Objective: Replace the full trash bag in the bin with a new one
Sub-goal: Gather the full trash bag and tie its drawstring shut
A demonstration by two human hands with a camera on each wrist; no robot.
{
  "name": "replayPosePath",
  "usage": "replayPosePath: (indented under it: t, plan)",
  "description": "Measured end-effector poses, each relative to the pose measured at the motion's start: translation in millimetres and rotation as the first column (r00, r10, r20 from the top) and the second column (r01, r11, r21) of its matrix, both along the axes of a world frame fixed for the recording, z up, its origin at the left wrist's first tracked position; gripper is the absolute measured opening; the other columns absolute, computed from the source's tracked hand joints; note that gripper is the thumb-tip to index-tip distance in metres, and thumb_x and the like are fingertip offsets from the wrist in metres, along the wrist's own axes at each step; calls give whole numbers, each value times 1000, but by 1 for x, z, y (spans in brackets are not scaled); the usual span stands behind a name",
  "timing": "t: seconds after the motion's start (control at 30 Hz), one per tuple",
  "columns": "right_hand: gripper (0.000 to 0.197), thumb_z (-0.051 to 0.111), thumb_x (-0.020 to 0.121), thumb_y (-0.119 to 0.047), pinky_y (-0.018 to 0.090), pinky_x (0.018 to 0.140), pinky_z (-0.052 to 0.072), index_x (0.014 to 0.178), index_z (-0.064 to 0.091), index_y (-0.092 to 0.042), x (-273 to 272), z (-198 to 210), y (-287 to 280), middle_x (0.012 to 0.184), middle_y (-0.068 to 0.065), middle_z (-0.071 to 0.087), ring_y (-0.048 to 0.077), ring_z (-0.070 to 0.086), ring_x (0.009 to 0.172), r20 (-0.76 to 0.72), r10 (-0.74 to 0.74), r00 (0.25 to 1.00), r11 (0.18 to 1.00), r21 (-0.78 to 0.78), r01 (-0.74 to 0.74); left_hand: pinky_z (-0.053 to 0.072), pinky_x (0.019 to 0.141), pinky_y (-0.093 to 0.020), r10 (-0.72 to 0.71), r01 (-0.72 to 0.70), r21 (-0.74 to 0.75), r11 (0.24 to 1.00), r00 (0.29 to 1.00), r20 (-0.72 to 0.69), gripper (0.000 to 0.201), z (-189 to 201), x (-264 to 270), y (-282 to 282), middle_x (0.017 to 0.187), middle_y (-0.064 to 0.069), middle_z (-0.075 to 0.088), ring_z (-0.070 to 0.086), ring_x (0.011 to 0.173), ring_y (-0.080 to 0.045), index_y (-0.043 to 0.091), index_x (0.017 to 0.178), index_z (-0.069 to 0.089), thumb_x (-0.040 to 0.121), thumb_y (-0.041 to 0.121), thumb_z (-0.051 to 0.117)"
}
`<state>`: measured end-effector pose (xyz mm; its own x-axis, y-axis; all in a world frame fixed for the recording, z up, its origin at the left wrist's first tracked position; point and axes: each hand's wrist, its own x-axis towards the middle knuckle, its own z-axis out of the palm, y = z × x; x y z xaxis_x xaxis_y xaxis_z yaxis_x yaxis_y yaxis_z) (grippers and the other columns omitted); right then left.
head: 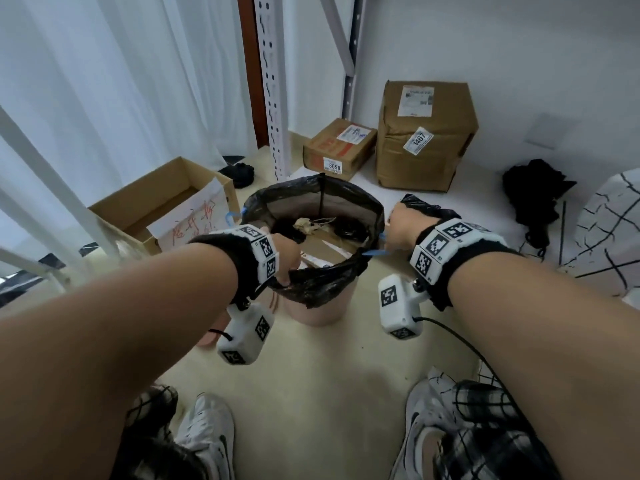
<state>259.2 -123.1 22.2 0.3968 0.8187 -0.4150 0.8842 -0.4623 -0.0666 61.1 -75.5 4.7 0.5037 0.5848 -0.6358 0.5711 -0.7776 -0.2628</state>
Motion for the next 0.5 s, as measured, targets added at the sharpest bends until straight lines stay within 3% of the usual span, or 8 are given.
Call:
replayPosePath:
  t: [0.07, 0.1, 0.2, 0.3, 0.4, 0.5]
  plan:
    - [26, 59, 87, -9, 29, 57, 37, 65, 44, -6, 2, 6, 0, 68, 6, 47, 21, 47, 62, 20, 1, 1000, 1000, 25, -2, 32, 102, -41, -10, -7, 107, 994, 986, 165, 31, 14, -2, 7, 123, -3, 59, 53, 116, -26, 20, 122, 54, 96, 34, 47]
    - [30, 55, 89, -8, 30, 62, 38, 61, 43, -7, 3, 11, -1, 67, 7, 47, 23, 47, 64, 33, 10, 999, 999, 34, -12, 33, 99, -40, -12, -40, 157, 987, 947, 320, 24, 23, -4, 13, 116, -4, 61, 56, 112, -26, 20, 115, 55, 97, 32, 45]
    - [20, 51, 93, -11, 30, 70, 38, 75, 54, -3, 8, 20, -2, 83, 13, 53, 29, 52, 81, 48, 3, 999, 996, 92, -7, 36, 80, -33, 12, -181, 177, 967, 733, 681, 15, 51, -13, 25, 97, -6, 62, 58, 93, -24, 14, 104, 51, 98, 26, 44]
    - [15, 52, 94, -14, 31, 69, 41, 90, 60, -1, 9, 27, 1, 86, 13, 53, 32, 56, 87, 35, -37, 999, 979, 202, 29, 39, 70, -28, 89, -201, 60, 978, 657, 748, 19, 62, -22, 32, 93, -8, 62, 56, 87, -24, 10, 100, 57, 93, 27, 56]
    - [20, 50, 94, -13, 32, 59, 39, 78, 57, -2, 9, 30, 10, 84, 10, 53, 24, 51, 71, 6, -51, 999, 968, 247, 48, 34, 57, -23, 229, -234, -94, 968, 656, 719, 27, 60, -28, 37, 77, 1, 54, 50, 71, -15, 11, 91, 57, 88, 37, 62]
    - [30, 54, 90, -18, 29, 47, 31, 64, 50, -6, 10, 28, 19, 71, 8, 52, 25, 49, 66, -103, -71, 992, 948, 302, 99, 37, 59, -26, 307, -318, -138, 938, 576, 758, 48, 57, -31, 42, 78, -4, 57, 53, 71, -18, 8, 93, 61, 90, 54, 47]
